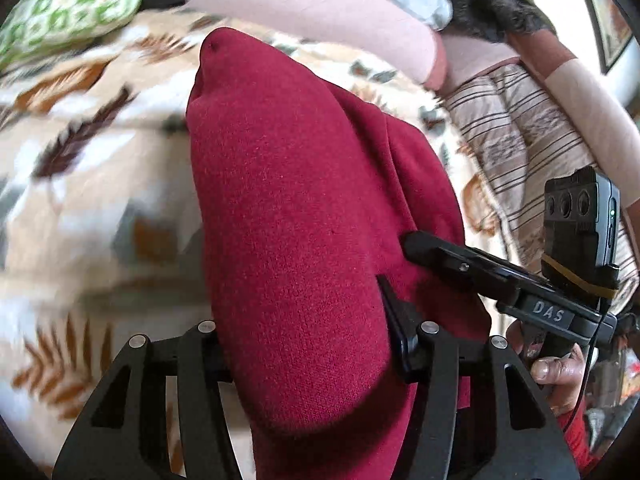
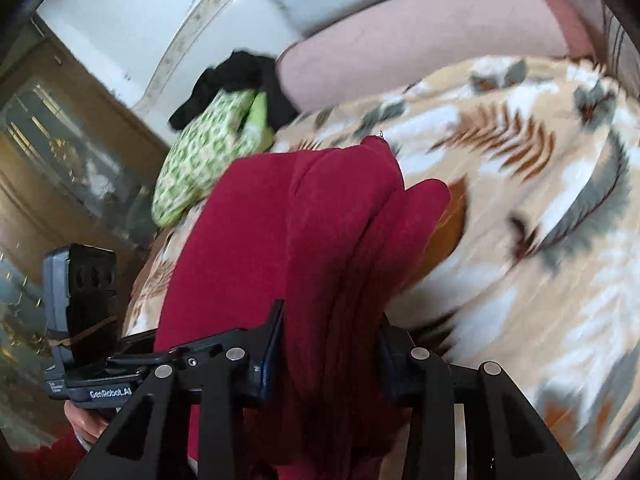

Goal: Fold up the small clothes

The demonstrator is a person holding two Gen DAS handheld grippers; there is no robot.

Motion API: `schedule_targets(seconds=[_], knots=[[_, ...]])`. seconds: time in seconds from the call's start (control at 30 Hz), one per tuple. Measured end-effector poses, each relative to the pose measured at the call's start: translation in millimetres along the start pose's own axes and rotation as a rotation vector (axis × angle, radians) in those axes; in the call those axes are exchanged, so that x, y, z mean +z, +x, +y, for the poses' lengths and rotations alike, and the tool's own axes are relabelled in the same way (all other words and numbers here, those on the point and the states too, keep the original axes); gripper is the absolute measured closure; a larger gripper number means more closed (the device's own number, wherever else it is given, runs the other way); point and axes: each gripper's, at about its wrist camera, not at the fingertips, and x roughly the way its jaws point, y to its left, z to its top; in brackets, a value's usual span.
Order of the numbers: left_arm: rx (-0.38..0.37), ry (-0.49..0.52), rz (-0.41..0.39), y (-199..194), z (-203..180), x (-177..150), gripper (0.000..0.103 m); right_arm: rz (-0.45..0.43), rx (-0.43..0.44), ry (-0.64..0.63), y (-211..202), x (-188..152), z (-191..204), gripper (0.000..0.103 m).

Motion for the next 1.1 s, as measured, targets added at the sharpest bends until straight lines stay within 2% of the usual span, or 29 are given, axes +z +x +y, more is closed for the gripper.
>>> schedule_targets(seconds=[0.07, 0.1, 0.13, 0.23, 0.33, 0.4, 0.47, 0.57, 0.63, 0.7, 0.93, 1.07, 1.1], knots=[[0.043, -0.029, 0.05, 16.8, 12.0, -11.8, 0.047, 0.04, -0.048, 0.002, 18.8, -13.9, 1.6, 0.061], [0.054, -0.047, 0.072, 24.8, 18.4, -16.8, 0.043, 0.077, -0.099, 0.009, 30.5, -21.1, -1.2, 0.057], [0.045, -0.065, 0.061, 24.4, 22.7, -19.7, 0.04, 0.113, -0.151, 0.015, 38.0, -27.2, -3.6, 0.054], [0.038, -0.079, 0.018, 5.9, 25.0, -21.6, 0.04, 0.064, -0.163, 0.029, 18.4, -32.5, 4.0, 0.053], [0.073, -0.065, 0.018, -1.4, 22.0, -21.5, 0.039, -0.032, -0.191, -0.042, -12.9, -25.4, 23.2, 0.053], [0.096, -0.074, 0.01, -3.5, 22.6, -24.0, 0.039, -0.081, -0.169, -0.085, -24.0, -20.3, 38.3, 0.053], [0.116, -0.073, -0.011, -6.1, 20.5, -24.9, 0.039, -0.075, -0.165, -0.134, -15.9, -20.0, 49.9, 0.054], [0.141, -0.059, -0.022, -6.8, 19.4, -27.3, 0.039, 0.03, -0.173, -0.187, 19.5, -30.8, 56.3, 0.061], [0.145, -0.05, -0.027, -10.9, 18.3, -30.4, 0.039, 0.104, -0.253, -0.211, 45.6, -43.4, 47.7, 0.062], [0.171, -0.028, -0.054, -22.3, 14.9, -34.7, 0.039, 0.066, -0.258, -0.223, 44.4, -49.2, 44.0, 0.062], [0.266, 0.024, -0.122, -42.3, 2.5, -37.4, 0.039, 0.062, -0.26, -0.176, 15.9, -45.7, 49.9, 0.062], [0.308, 0.041, -0.157, -48.7, -4.9, -41.0, 0.039, -0.006, -0.245, -0.178, -4.9, -50.6, 68.4, 0.061], [0.319, 0.048, -0.167, -50.9, -6.8, -42.2, 0.039, -0.029, -0.258, -0.181, -9.8, -51.3, 73.5, 0.058]])
